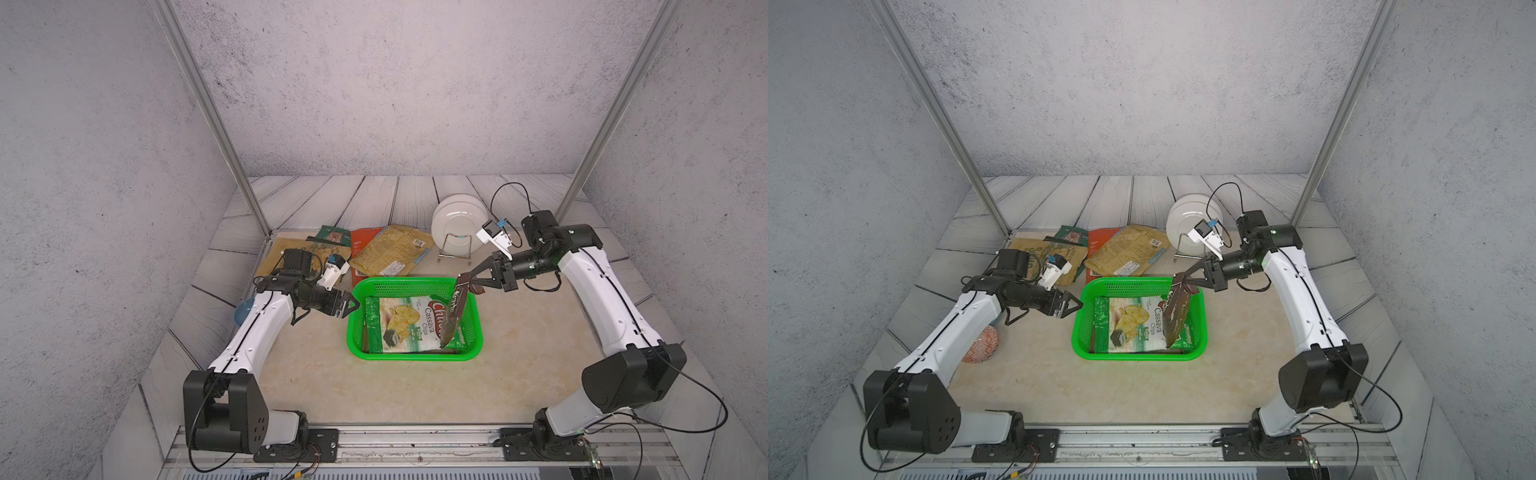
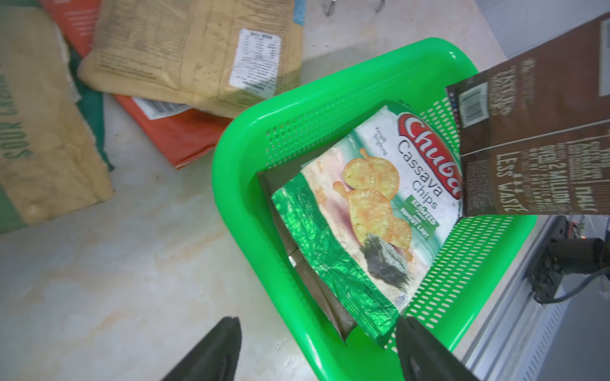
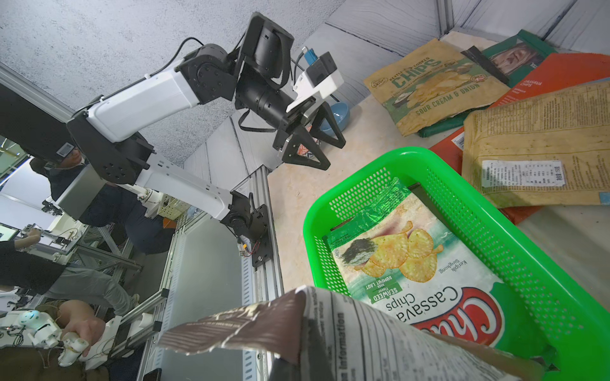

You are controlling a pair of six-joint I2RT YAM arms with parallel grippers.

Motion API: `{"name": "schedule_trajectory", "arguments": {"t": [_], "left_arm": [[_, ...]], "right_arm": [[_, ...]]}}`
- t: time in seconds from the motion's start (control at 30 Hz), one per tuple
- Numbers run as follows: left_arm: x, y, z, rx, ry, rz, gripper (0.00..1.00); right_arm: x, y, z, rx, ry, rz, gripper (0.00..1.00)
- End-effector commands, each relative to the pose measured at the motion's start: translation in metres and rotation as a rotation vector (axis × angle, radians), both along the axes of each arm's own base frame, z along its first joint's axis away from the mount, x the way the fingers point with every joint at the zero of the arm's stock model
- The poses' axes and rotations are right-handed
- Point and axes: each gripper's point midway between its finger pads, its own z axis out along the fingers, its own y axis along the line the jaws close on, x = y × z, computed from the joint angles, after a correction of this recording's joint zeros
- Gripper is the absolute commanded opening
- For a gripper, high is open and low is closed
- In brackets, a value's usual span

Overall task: Put the potato chips into the basket
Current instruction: Place the potato chip in the basket.

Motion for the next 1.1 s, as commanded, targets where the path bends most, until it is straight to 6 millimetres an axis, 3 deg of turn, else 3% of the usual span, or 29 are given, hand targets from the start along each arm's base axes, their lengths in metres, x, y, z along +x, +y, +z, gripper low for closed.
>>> {"name": "schedule_trajectory", "arguments": {"t": [0.0,0.17,0.33,0.57,0.87,1.07], "left_arm": [[-0.007,-0.007,0.005,-0.023,0.017,-0.038,0.8],[-0.004,0.007,-0.009,0.061,0.026,0.016,0.81],[0.0,0.036,-0.032,0.202,0.06,0.123,0.83],[-0.005,0.067,-0.05,0.214,0.133,0.234,0.83],[-0.011,0.07,-0.064,0.201,0.163,0.261,0.83],[-0.012,0.07,-0.065,0.196,0.165,0.261,0.84]], "right_arm": [[0.003,-0.005,0.007,0.055,0.014,0.011,0.0],[0.002,-0.01,0.019,0.091,0.006,0.012,0.0],[-0.002,-0.012,0.026,0.081,-0.017,-0.002,0.0],[0.005,-0.015,0.012,0.02,-0.011,-0.057,0.0],[0.045,-0.011,-0.022,0.012,0.119,-0.089,0.0],[0.061,0.006,-0.024,0.09,0.182,-0.046,0.0]]}}
